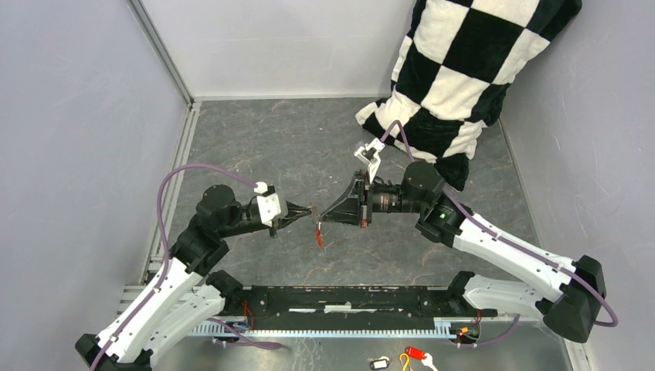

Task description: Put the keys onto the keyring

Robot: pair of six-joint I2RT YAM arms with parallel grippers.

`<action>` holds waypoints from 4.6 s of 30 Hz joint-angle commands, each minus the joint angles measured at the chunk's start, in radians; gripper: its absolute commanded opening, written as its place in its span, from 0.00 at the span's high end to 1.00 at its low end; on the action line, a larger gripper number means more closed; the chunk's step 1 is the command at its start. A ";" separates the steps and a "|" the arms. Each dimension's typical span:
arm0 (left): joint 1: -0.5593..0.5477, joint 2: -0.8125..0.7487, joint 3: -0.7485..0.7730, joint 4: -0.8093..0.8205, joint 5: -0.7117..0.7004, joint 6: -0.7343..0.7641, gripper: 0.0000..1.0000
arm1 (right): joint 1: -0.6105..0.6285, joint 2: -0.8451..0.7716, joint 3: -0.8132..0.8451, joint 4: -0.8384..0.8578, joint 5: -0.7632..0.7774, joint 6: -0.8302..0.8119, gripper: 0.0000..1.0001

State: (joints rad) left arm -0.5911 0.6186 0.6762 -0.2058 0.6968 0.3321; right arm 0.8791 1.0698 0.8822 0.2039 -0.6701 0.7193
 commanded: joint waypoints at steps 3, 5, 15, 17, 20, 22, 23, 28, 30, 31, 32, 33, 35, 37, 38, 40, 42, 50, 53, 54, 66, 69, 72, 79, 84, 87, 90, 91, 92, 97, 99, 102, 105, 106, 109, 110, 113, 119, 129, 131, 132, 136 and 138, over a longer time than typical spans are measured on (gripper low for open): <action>-0.001 0.006 -0.033 0.113 -0.106 0.056 0.98 | 0.019 0.026 0.000 0.135 0.031 0.086 1.00; -0.002 0.008 -0.034 0.125 -0.112 0.055 0.98 | 0.020 0.033 0.021 0.072 0.049 0.042 1.00; -0.002 -0.063 -0.063 0.146 -0.046 0.099 0.98 | 0.020 0.057 0.001 -0.026 0.133 -0.005 1.00; -0.001 -0.067 -0.064 0.145 -0.038 0.107 0.98 | 0.020 0.061 -0.001 -0.020 0.151 0.001 1.00; -0.001 -0.067 -0.065 0.146 -0.028 0.123 0.98 | 0.019 0.068 -0.008 0.006 0.151 0.012 1.00; -0.002 -0.065 -0.064 0.144 -0.026 0.131 0.98 | 0.019 0.073 -0.012 0.025 0.143 0.020 1.00; -0.001 -0.066 -0.064 0.141 -0.023 0.137 0.98 | 0.018 0.075 -0.011 0.030 0.142 0.019 1.00; -0.002 -0.071 -0.065 0.135 -0.007 0.163 0.98 | 0.018 0.082 -0.011 0.035 0.156 0.018 0.99; -0.001 -0.073 -0.064 0.130 -0.002 0.173 0.98 | 0.018 0.084 -0.011 0.043 0.159 0.016 1.00; -0.002 -0.072 -0.064 0.129 -0.002 0.175 0.98 | 0.018 0.087 -0.010 0.045 0.161 0.014 1.00; -0.002 -0.074 -0.064 0.127 -0.001 0.177 0.98 | 0.018 0.089 -0.009 0.047 0.164 0.011 1.00; -0.002 -0.074 -0.064 0.124 0.000 0.179 0.98 | 0.018 0.091 -0.009 0.047 0.168 0.009 1.00; -0.001 -0.075 -0.065 0.119 0.002 0.182 0.98 | 0.019 0.093 -0.004 0.048 0.177 0.000 1.00; -0.002 -0.076 -0.063 0.120 0.003 0.182 0.98 | 0.018 0.096 0.000 0.048 0.181 -0.007 1.00; -0.001 -0.076 -0.063 0.119 0.004 0.182 0.98 | 0.018 0.096 0.001 0.053 0.183 -0.007 1.00; -0.002 -0.074 -0.060 0.118 0.005 0.181 0.98 | 0.019 0.096 0.000 0.058 0.190 -0.011 1.00; -0.001 -0.073 -0.060 0.118 0.006 0.182 0.98 | 0.018 0.094 -0.003 0.062 0.199 -0.011 1.00; -0.001 -0.069 -0.056 0.111 0.007 0.185 0.98 | 0.018 0.093 -0.009 0.075 0.211 -0.012 1.00; -0.001 -0.069 -0.055 0.106 0.008 0.186 0.98 | 0.018 0.090 -0.009 0.081 0.213 -0.011 1.00; -0.001 -0.069 -0.055 0.104 0.008 0.187 0.98 | 0.018 0.089 -0.008 0.083 0.213 -0.012 1.00; -0.001 -0.061 -0.044 0.058 0.011 0.223 0.98 | 0.018 0.084 -0.006 0.085 0.226 -0.017 1.00; -0.001 -0.057 -0.040 0.047 0.013 0.230 0.98 | 0.018 0.085 -0.004 0.086 0.222 -0.019 1.00; -0.001 -0.058 -0.043 0.045 0.012 0.237 0.98 | 0.018 0.081 -0.006 0.086 0.225 -0.021 1.00; -0.001 -0.053 -0.042 0.041 0.014 0.236 0.98 | 0.018 0.090 -0.003 0.087 0.215 -0.022 1.00; -0.001 -0.050 -0.036 0.026 0.012 0.241 0.98 | 0.024 0.099 0.002 0.098 0.211 -0.022 1.00; -0.001 -0.047 -0.032 0.022 0.013 0.242 0.98 | 0.028 0.105 0.007 0.098 0.208 -0.024 1.00; -0.002 -0.040 -0.025 0.015 0.011 0.240 0.98 | 0.035 0.110 0.012 0.098 0.208 -0.028 1.00; -0.001 -0.036 -0.023 0.010 0.011 0.241 0.98 | 0.039 0.112 0.016 0.095 0.208 -0.031 1.00; -0.002 -0.032 -0.020 0.006 0.010 0.240 0.98 | 0.042 0.115 0.020 0.091 0.210 -0.036 1.00; -0.002 -0.024 -0.011 0.002 0.001 0.234 0.98 | 0.066 0.127 0.051 0.049 0.222 -0.073 1.00; -0.001 -0.021 -0.009 0.001 -0.004 0.224 0.98 | 0.073 0.130 0.056 0.042 0.228 -0.080 1.00; -0.002 -0.017 -0.006 0.002 -0.009 0.215 0.98 | 0.084 0.131 0.068 0.023 0.237 -0.098 0.99; -0.002 -0.013 -0.004 0.001 -0.016 0.209 0.98 | 0.091 0.132 0.086 -0.011 0.251 -0.124 1.00; -0.001 -0.012 -0.004 0.002 -0.017 0.206 0.98 | 0.095 0.131 0.089 -0.019 0.255 -0.131 1.00; -0.002 -0.003 0.001 0.002 -0.023 0.193 0.98 | 0.105 0.136 0.108 -0.054 0.271 -0.160 1.00; -0.002 0.001 0.005 0.001 -0.025 0.187 0.98 | 0.112 0.138 0.116 -0.068 0.279 -0.173 1.00; -0.002 0.017 0.020 0.001 -0.031 0.166 0.98 | 0.132 0.154 0.145 -0.118 0.304 -0.212 1.00; -0.004 0.025 0.041 0.000 -0.031 0.136 0.98 | 0.155 0.184 0.185 -0.201 0.357 -0.264 1.00; -0.003 -0.001 0.022 0.025 -0.017 0.130 0.98 | 0.158 0.202 0.232 -0.282 0.300 -0.316 1.00; -0.003 -0.029 -0.001 0.062 0.003 0.124 0.98 | 0.161 0.211 0.253 -0.286 0.267 -0.325 0.99; -0.003 -0.039 -0.011 0.081 0.017 0.117 0.98 | 0.162 0.214 0.262 -0.286 0.255 -0.324 0.97; -0.003 -0.039 -0.019 0.152 0.038 0.060 0.98 | 0.161 0.224 0.294 -0.308 0.220 -0.327 0.93; -0.003 -0.027 -0.018 0.184 0.029 0.036 0.98 | 0.162 0.230 0.308 -0.321 0.215 -0.321 0.92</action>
State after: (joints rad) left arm -0.5903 0.5846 0.6491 -0.2012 0.6827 0.4576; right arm 1.0340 1.2800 1.1343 -0.0971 -0.4141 0.4129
